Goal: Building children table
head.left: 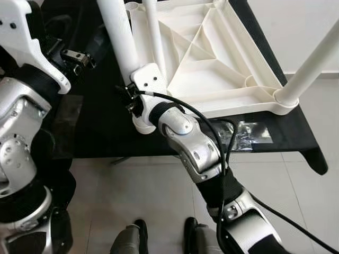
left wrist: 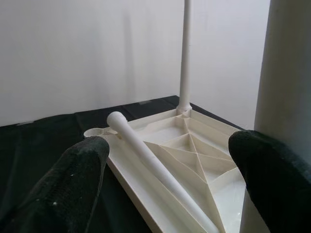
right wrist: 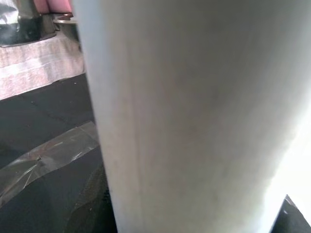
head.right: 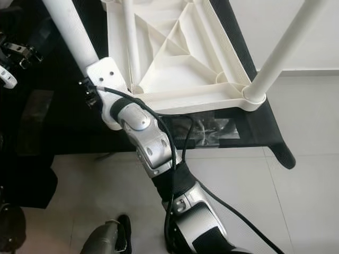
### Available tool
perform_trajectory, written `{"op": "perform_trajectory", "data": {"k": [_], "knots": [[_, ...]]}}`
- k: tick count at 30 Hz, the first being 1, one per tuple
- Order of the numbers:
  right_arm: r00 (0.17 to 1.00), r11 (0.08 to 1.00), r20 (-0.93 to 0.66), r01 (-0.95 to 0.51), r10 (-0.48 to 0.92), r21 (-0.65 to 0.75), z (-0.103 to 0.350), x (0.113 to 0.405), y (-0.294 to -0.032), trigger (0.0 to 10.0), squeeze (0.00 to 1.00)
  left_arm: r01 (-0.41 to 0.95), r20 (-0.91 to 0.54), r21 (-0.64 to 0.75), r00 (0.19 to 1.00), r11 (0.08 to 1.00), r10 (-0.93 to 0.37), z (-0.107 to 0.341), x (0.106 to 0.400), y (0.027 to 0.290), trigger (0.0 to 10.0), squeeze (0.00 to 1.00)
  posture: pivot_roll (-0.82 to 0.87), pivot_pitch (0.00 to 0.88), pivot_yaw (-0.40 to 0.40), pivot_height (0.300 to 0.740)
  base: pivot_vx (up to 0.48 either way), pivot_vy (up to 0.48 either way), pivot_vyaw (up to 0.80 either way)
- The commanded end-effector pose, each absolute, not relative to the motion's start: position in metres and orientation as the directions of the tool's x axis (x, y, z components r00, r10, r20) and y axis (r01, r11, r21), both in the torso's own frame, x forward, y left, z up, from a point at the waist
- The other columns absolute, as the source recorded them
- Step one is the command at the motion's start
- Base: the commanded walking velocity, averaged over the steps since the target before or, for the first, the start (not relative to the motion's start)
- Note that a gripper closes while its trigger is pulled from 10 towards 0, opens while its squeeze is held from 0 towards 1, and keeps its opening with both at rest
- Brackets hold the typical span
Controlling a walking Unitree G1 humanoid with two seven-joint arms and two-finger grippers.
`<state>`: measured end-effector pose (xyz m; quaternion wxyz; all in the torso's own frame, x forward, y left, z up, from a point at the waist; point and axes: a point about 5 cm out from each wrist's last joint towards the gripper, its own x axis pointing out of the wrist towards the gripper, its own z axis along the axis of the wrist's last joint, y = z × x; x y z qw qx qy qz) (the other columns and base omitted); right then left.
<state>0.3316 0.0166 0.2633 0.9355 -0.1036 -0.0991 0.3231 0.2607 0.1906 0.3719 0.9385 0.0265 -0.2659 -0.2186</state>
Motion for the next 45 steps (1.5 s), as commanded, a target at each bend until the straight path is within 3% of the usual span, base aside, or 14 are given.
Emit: {"op": "perform_trajectory", "data": {"k": [1, 3, 8, 10, 14, 18, 19, 24, 28, 40, 41, 42, 43, 45], "knots": [[0.804, 0.773, -0.117, -0.592, 0.582, -0.228, 0.213, 0.337, 0.014, 10.0, 0.0, 0.552, 0.478, 0.306, 0.615, 0.775, -0.627, 0.384, 0.247, 0.164, 10.0, 0.0, 0.08, 0.242, 0.025, 0.74, 0.0, 0.0, 0.0], [0.806, 0.775, -0.115, -0.59, 0.581, -0.226, 0.214, 0.338, 0.015, 10.0, 0.0, 0.62, 0.411, 0.359, 0.567, 0.698, -0.714, 0.384, 0.247, 0.167, 10.0, 0.0, 0.08, 0.246, 0.024, 0.74, 0.0, 0.0, 0.0], [0.805, 0.776, -0.111, -0.592, 0.583, -0.22, 0.215, 0.339, 0.015, 10.0, 0.0, 0.647, 0.377, 0.383, 0.543, 0.66, -0.751, 0.389, 0.247, 0.188, 10.0, 0.0, 0.07, 0.248, 0.026, 0.74, 0.0, 0.0, 0.0], [0.805, 0.776, -0.111, -0.592, 0.583, -0.219, 0.215, 0.34, 0.015, 10.0, 0.0, 0.692, 0.349, 0.395, 0.495, 0.604, -0.796, 0.388, 0.243, 0.191, 10.0, 0.0, 0.07, 0.248, 0.026, 0.74, 0.0, 0.0, 0.0], [0.805, 0.776, -0.112, -0.592, 0.583, -0.217, 0.216, 0.341, 0.014, 10.0, 0.0, 0.765, 0.335, 0.381, 0.409, 0.519, -0.849, 0.388, 0.238, 0.186, 10.0, 0.0, 0.06, 0.25, 0.021, 0.74, 0.0, 0.0, 0.0], [0.806, 0.777, -0.11, -0.591, 0.582, -0.217, 0.217, 0.341, 0.013, 10.0, 0.0, 0.79, 0.364, 0.36, 0.371, 0.497, -0.854, 0.392, 0.241, 0.176, 10.0, 0.0, 0.06, 0.251, 0.02, 0.74, 0.0, 0.0, 0.0], [0.806, 0.777, -0.109, -0.591, 0.582, -0.216, 0.217, 0.341, 0.013, 10.0, 0.0, 0.782, 0.376, 0.348, 0.388, 0.517, -0.841, 0.392, 0.25, 0.164, 10.0, 0.0, 0.06, 0.252, 0.022, 0.74, 0.0, 0.0, 0.0], [0.806, 0.777, -0.109, -0.591, 0.582, -0.216, 0.217, 0.341, 0.014, 10.0, 0.0, 0.778, 0.375, 0.349, 0.396, 0.523, -0.838, 0.391, 0.256, 0.162, 10.0, 0.0, 0.06, 0.252, 0.022, 0.74, 0.0, 0.0, 0.0], [0.808, 0.78, -0.104, -0.587, 0.58, -0.215, 0.219, 0.342, 0.013, 10.0, 0.0, 0.744, 0.413, 0.275, 0.48, 0.609, -0.774, 0.398, 0.278, 0.153, 10.0, 0.0, 0.06, 0.252, 0.028, 0.74, 0.0, 0.0, 0.0], [0.808, 0.781, -0.101, -0.588, 0.581, -0.21, 0.219, 0.342, 0.014, 10.0, 0.0, 0.763, 0.342, 0.238, 0.513, 0.601, -0.787, 0.392, 0.282, 0.159, 10.0, 0.0, 0.06, 0.251, 0.034, 0.74, 0.0, 0.0, 0.0], [0.807, 0.78, -0.101, -0.589, 0.582, -0.21, 0.219, 0.342, 0.014, 10.0, 0.0, 0.77, 0.341, 0.232, 0.508, 0.595, -0.791, 0.392, 0.282, 0.158, 1.7, 0.0, 0.06, 0.25, 0.033, 0.74, 0.0, 0.0, 0.0], [0.807, 0.78, -0.101, -0.589, 0.582, -0.21, 0.219, 0.342, 0.014, 10.0, 0.0, 0.77, 0.341, 0.232, 0.508, 0.595, -0.791, 0.392, 0.282, 0.158, 1.7, 0.0, 0.06, 0.25, 0.033, 0.74, 0.0, 0.0, 0.0], [0.807, 0.78, -0.102, -0.589, 0.582, -0.209, 0.219, 0.342, 0.014, 10.0, 0.0, 0.773, 0.342, 0.229, 0.505, 0.591, -0.793, 0.392, 0.282, 0.158, 0.0, 0.0, 0.06, 0.25, 0.033, 0.74, 0.0, 0.0, 0.0], [0.806, 0.779, -0.102, -0.59, 0.583, -0.211, 0.219, 0.342, 0.014, 10.0, 0.0, 0.791, 0.343, 0.215, 0.488, 0.572, -0.803, 0.392, 0.282, 0.155, 0.0, 0.0, 0.06, 0.249, 0.033, 0.74, 0.0, 0.0, 0.0]]}}
